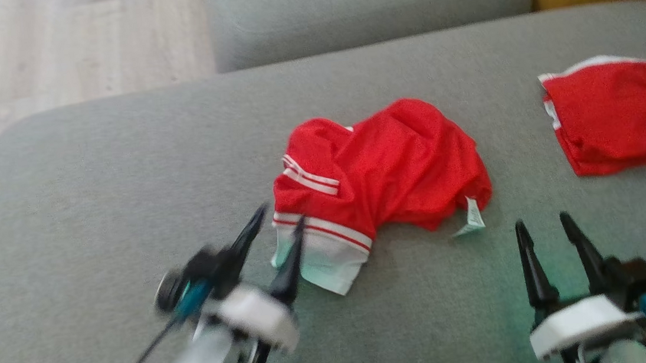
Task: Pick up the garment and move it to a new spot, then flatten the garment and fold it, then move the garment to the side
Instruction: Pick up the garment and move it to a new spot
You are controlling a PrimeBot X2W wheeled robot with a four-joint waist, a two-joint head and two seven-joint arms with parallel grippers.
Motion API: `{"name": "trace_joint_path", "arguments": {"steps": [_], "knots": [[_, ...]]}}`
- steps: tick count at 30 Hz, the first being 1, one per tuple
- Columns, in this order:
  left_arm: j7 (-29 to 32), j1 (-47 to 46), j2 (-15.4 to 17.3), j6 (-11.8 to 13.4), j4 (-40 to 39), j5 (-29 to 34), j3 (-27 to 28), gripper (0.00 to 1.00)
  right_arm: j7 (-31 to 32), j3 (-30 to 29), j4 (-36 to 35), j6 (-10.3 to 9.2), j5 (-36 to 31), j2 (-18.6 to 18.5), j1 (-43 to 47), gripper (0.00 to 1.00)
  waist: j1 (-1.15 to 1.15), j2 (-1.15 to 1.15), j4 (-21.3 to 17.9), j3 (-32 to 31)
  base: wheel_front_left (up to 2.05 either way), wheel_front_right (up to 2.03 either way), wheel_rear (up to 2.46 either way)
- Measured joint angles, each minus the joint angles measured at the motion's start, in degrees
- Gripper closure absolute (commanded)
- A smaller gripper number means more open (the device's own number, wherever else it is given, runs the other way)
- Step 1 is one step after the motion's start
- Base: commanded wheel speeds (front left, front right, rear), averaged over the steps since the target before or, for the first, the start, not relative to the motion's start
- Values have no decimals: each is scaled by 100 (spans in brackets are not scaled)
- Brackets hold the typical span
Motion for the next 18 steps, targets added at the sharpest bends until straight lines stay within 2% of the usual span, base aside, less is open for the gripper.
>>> {"name": "trace_joint_path", "arguments": {"steps": [5, 6, 9, 12, 16, 18], "knots": [[0, 1690, 55, 237, -773, 543, 1500, 0, 1, -94, 21, 0, -56, 1, 400, 0, 0, 0, 284, -307, 0, 0, 0], [1, 2297, 37, 325, -1084, 822, 2042, 0, 7, -177, 20, 0, -42, 8, 569, 0, 0, 0, 406, -444, 0, 0, 0], [0, 3061, -100, 419, -1610, 1241, 2839, 0, 8, -218, -57, 0, 46, 8, 753, 0, 0, 0, 598, -637, 0, 0, 0], [0, 3666, -287, 355, -2126, 1734, 3357, 0, 8, -199, -256, 0, 236, 15, 953, 0, 0, 0, 803, -813, 0, 0, 0], [0, 4253, -467, 216, -2580, 2325, 3738, 0, 8, -169, -385, 0, 410, 18, 1294, 0, 0, 0, 1020, -1038, 0, 0, 0], [-1, 4422, -528, 85, -2651, 2431, 3911, 0, 8, -90, -488, 0, 455, 18, 1440, 0, 0, 0, 1095, -1116, 0, 0, 0]]}}
